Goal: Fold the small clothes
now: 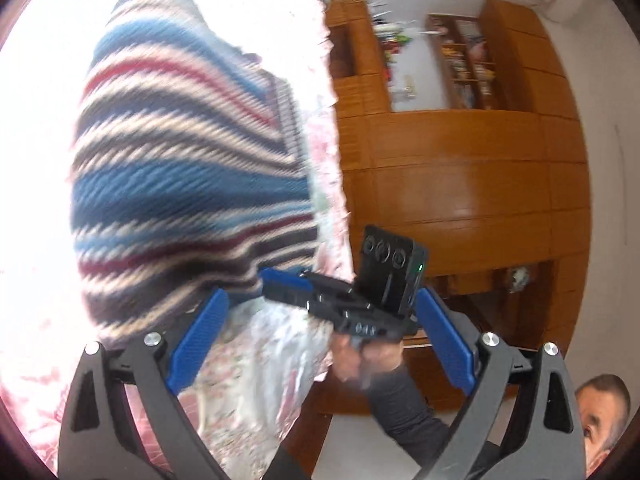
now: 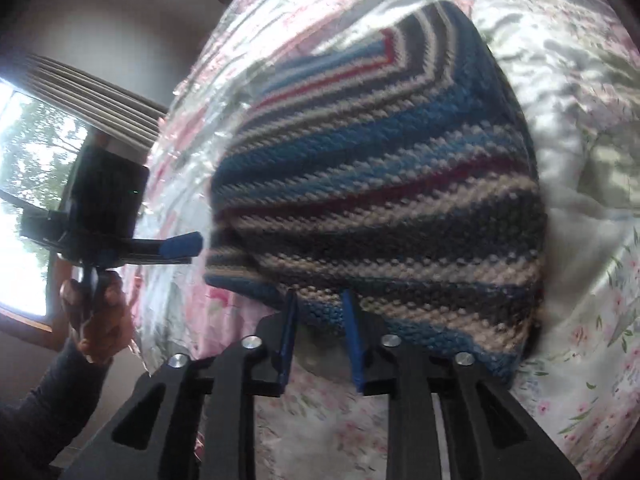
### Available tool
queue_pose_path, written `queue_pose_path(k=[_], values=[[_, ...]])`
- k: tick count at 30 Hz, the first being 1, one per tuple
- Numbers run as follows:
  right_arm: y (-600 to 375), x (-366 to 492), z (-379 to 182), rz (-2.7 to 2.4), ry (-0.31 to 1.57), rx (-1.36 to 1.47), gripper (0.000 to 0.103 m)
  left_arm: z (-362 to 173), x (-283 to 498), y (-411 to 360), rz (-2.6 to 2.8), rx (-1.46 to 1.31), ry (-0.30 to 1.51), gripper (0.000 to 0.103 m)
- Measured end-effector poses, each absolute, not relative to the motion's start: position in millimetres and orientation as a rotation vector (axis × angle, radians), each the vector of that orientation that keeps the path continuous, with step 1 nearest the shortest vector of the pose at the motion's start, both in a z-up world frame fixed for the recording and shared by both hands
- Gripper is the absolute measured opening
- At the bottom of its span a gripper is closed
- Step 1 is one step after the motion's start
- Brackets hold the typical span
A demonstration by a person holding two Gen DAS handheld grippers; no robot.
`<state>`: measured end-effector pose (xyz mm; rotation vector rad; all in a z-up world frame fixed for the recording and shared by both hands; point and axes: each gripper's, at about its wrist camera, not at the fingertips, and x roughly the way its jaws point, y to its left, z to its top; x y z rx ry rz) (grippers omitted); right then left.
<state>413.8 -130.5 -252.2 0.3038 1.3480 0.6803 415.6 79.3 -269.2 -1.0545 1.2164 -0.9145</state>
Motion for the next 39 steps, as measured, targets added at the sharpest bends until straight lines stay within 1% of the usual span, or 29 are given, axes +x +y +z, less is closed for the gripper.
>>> queue_pose_path(k=[2,4,6,8,9,11,12,14,15,16,17,18,20,21,22,23,24,26,27,29,31,32,33,35,36,37,38,39], values=[[-145,408,-258,0.651,1.379,0.296,0.001,-289,411,81,-0.88,-1.045,1.291,0.094],[-157,403,-253,0.649,1.38,0.308,0.004,-301,407,82,-0.875,-1.043,1.335,0.094],[-160,402,-236,0.707,1.335,0.359,0.02,-293,405,88,-0.904,-1.042,1.313,0.094],[-161,407,-211,0.765,1.249,0.417,0.024,-276,407,94,-0.966,-1.055,1.238,0.094],[-162,414,-204,0.781,1.22,0.461,0.029,-265,412,98,-1.0,-1.065,1.198,0.094],[-163,437,-198,0.795,1.179,0.577,0.037,-238,426,99,-1.029,-1.046,1.117,0.094],[-162,452,-199,0.795,1.171,0.631,0.037,-228,436,98,-1.026,-1.038,1.087,0.094],[-165,482,-211,0.772,1.162,0.739,0.037,-217,463,98,-1.007,-1.002,1.06,0.094],[-165,494,-221,0.754,1.179,0.771,0.037,-219,476,99,-0.977,-0.981,1.063,0.094],[-169,505,-237,0.713,1.229,0.797,0.036,-231,487,103,-0.948,-1.017,1.092,0.094],[-174,511,-252,0.661,1.266,0.789,0.024,-247,495,103,-0.928,-1.049,1.148,0.094],[-183,513,-265,0.606,1.294,0.728,0.0,-262,500,101,-0.894,-1.03,1.205,0.094],[-204,512,-286,0.597,1.306,0.772,0.0,-283,507,97,-0.881,-1.025,1.247,0.09],[-209,509,-287,0.594,1.301,0.779,0.0,-285,509,96,-0.886,-1.028,1.234,0.09],[-209,508,-279,0.598,1.29,0.758,0.0,-284,509,97,-0.885,-1.027,1.212,0.093],[-207,509,-267,0.614,1.27,0.735,0.002,-282,508,98,-0.889,-1.033,1.191,0.096],[-204,510,-253,0.625,1.239,0.717,0.01,-282,506,99,-0.895,-1.037,1.173,0.097],[-193,524,-231,0.665,1.184,0.741,0.016,-287,504,99,-0.908,-1.038,1.172,0.097],[-186,535,-226,0.67,1.176,0.743,0.016,-288,503,101,-0.914,-1.04,1.173,0.097],[-169,560,-229,0.681,1.199,0.765,0.018,-290,507,96,-0.917,-1.052,1.172,0.097],[-157,583,-249,0.63,1.269,0.776,0.022,-290,507,99,-0.921,-1.062,1.174,0.096],[-158,592,-262,0.55,1.305,0.726,0.009,-290,507,102,-0.935,-1.077,1.167,0.095],[-164,598,-275,0.506,1.337,0.714,0.0,-285,507,111,-0.955,-1.091,1.142,0.095],[-176,596,-275,0.497,1.328,0.725,0.0,-270,515,123,-0.984,-1.071,1.076,0.096],[-184,592,-267,0.496,1.303,0.717,0.001,-262,522,129,-0.986,-1.065,1.049,0.096],[-180,592,-259,0.524,1.278,0.729,0.005,-257,527,134,-0.977,-1.061,1.032,0.096],[-179,590,-253,0.567,1.255,0.743,0.014,-251,535,138,-0.966,-1.055,1.021,0.096],[-173,590,-249,0.588,1.251,0.745,0.016,-251,546,140,-0.952,-1.054,1.02,0.096]])
